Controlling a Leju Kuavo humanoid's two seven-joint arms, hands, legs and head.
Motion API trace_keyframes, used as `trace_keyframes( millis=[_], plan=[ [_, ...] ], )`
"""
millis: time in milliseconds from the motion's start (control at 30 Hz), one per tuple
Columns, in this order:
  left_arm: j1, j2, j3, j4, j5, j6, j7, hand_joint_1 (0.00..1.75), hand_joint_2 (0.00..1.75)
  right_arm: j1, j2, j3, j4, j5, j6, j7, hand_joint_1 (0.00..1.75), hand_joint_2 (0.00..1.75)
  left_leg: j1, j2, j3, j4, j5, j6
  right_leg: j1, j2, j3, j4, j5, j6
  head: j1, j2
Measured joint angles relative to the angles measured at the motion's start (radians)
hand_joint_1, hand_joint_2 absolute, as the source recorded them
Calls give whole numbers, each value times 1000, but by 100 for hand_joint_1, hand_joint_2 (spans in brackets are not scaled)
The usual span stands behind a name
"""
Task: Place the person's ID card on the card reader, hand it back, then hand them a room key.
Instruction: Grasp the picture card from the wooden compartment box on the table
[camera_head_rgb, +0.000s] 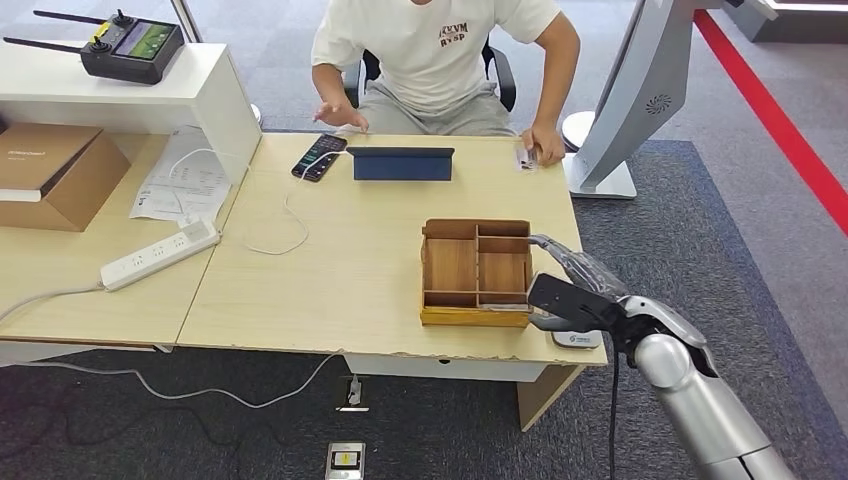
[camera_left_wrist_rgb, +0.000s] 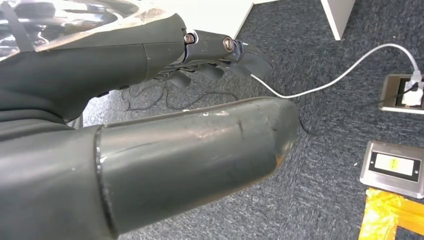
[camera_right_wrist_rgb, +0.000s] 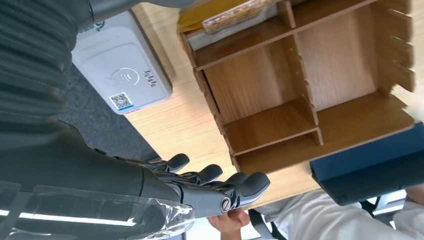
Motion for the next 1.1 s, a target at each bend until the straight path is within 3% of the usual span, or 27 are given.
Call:
trace_keyframes(
  millis=[367, 633, 1100],
  plan=[
    [-1, 0, 0, 0, -7, 7, 13, 0, 0, 16, -6, 14, -37, 190, -6, 22, 0, 175, 0, 0, 0, 0, 0, 0, 0, 0, 0, 0, 0, 0, 0, 0],
    [-1, 0, 0, 0, -9, 7, 26, 0, 0, 58, 0, 32, -103, 343, -33, 96, 0, 175, 0, 0, 0, 0, 0, 0, 0, 0, 0, 0, 0, 0, 0, 0],
    [-2, -2, 0, 0, -13, 6, 32, 0, 0, 136, 40, 80, -156, 457, -89, 163, 0, 175, 0, 0, 0, 0, 0, 0, 0, 0, 0, 0, 0, 0, 0, 0]
  ],
)
